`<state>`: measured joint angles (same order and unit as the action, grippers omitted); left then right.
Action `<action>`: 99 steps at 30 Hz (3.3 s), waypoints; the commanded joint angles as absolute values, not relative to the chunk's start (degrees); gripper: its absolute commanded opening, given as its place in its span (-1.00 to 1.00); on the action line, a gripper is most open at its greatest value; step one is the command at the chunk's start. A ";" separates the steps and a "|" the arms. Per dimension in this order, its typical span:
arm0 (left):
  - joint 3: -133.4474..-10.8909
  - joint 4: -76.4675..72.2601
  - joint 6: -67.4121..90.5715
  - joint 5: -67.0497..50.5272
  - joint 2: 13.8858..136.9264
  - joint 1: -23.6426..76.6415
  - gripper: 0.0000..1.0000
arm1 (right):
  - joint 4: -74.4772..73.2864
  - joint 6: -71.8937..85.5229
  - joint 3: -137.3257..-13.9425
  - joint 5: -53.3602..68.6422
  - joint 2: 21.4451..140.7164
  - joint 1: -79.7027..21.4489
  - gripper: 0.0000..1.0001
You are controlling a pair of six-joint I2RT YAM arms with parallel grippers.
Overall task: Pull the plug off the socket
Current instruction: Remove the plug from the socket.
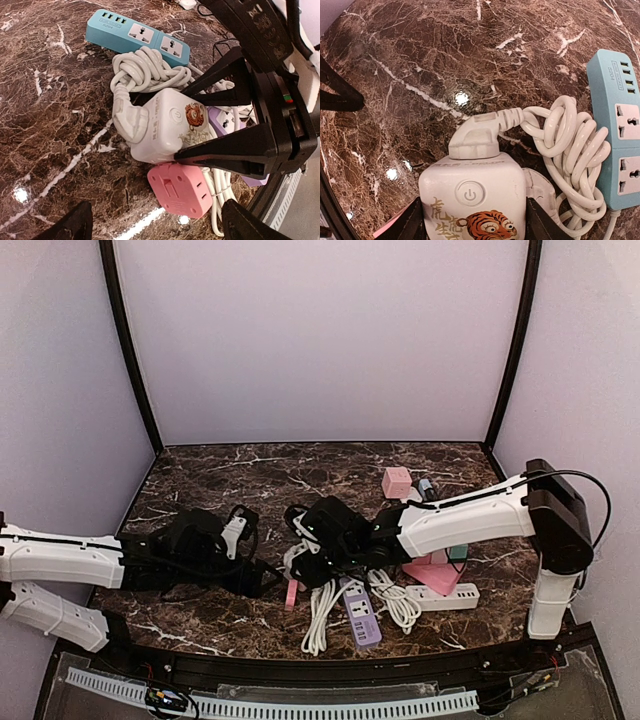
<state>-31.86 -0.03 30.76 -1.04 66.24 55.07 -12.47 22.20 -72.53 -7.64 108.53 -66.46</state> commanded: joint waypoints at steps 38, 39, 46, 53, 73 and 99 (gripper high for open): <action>-35.70 2.42 29.99 9.96 76.64 61.00 0.35 | -16.92 29.09 -74.18 -12.78 107.58 -66.05 -0.56; -35.65 2.21 29.67 9.21 76.31 61.00 0.33 | -16.83 29.13 -74.18 -12.75 107.58 -66.09 -0.57; -37.14 0.18 25.97 4.07 78.45 61.00 0.11 | -16.70 29.61 -74.19 -12.69 107.41 -65.95 -0.57; -39.63 -1.43 24.55 3.06 81.36 61.00 0.16 | -16.66 30.45 -74.01 -12.65 107.40 -65.94 -0.59; -40.60 -1.02 23.48 5.04 83.46 61.08 -0.71 | -17.09 30.94 -74.22 -13.49 106.89 -65.27 -0.64; -38.68 -0.98 13.92 5.17 81.90 62.80 -0.99 | -18.80 33.54 -73.75 -14.54 107.41 -63.68 -1.00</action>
<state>-40.34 -1.91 15.62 7.09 83.20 62.15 -18.79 33.17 -75.29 -12.40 108.75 -65.30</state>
